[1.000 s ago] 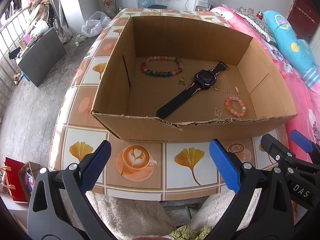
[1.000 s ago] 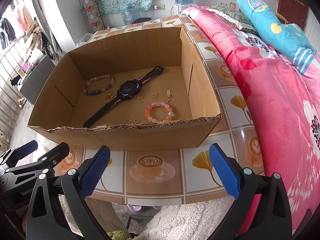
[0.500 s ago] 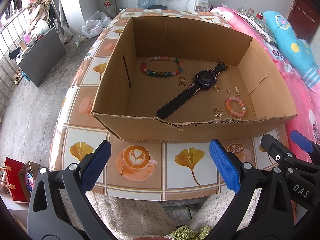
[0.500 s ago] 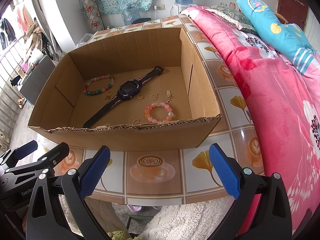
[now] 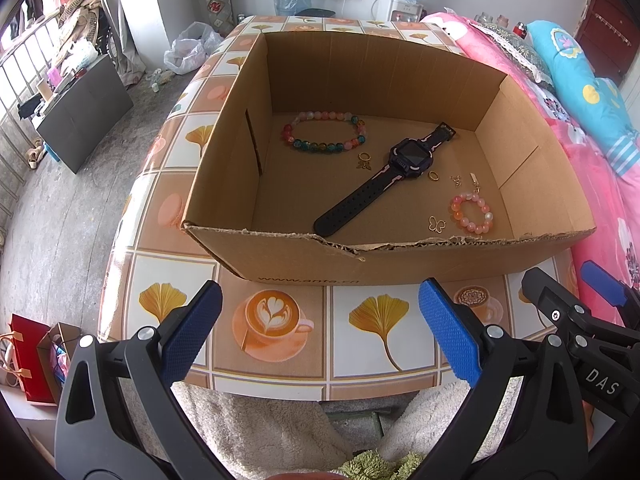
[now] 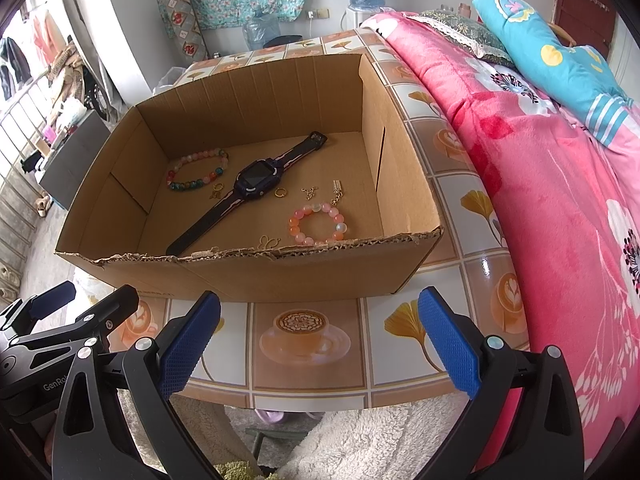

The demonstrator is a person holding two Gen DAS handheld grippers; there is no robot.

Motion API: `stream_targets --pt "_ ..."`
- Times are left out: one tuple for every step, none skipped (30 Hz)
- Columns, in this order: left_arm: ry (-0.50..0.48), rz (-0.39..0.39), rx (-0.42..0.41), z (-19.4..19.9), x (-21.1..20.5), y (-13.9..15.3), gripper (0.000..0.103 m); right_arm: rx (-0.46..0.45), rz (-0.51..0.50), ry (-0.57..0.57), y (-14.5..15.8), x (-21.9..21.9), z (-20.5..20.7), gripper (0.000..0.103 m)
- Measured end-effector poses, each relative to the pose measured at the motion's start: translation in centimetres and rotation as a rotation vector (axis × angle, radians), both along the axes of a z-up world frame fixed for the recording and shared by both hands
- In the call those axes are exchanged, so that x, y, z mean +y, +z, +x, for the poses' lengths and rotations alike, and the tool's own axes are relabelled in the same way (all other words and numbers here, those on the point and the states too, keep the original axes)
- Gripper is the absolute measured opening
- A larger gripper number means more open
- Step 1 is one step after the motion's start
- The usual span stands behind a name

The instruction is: Organize jewelry

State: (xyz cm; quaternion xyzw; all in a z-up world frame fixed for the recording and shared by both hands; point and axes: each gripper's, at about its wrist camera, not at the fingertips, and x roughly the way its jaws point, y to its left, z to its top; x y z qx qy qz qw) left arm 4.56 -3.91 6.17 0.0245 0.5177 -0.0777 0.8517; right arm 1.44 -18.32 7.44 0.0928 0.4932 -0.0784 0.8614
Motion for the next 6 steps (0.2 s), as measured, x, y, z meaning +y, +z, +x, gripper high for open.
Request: stream_targets --pt "0.001 -0.001 0.002 0.01 -0.03 -0.05 0.095 0.0 -0.001 0.001 0.0 0.01 0.05 0.096" --pt "0.001 -0.001 0.003 -0.01 -0.05 -0.08 0.095 0.0 -0.001 0.001 -0.01 0.0 0.05 0.096" --pt "0.002 -0.001 0.003 -0.04 -0.06 -0.09 0.095 0.0 -0.001 0.001 -0.01 -0.03 0.04 0.096" --pt "0.003 -0.001 0.003 -0.01 -0.08 -0.09 0.094 0.0 -0.001 0.001 -0.01 0.0 0.07 0.096" --pt "0.002 -0.001 0.003 0.0 -0.07 -0.09 0.094 0.0 -0.001 0.001 -0.01 0.0 0.08 0.096" --pt "0.001 -0.001 0.003 0.0 -0.07 -0.1 0.095 0.0 0.0 0.001 -0.01 -0.01 0.09 0.096"
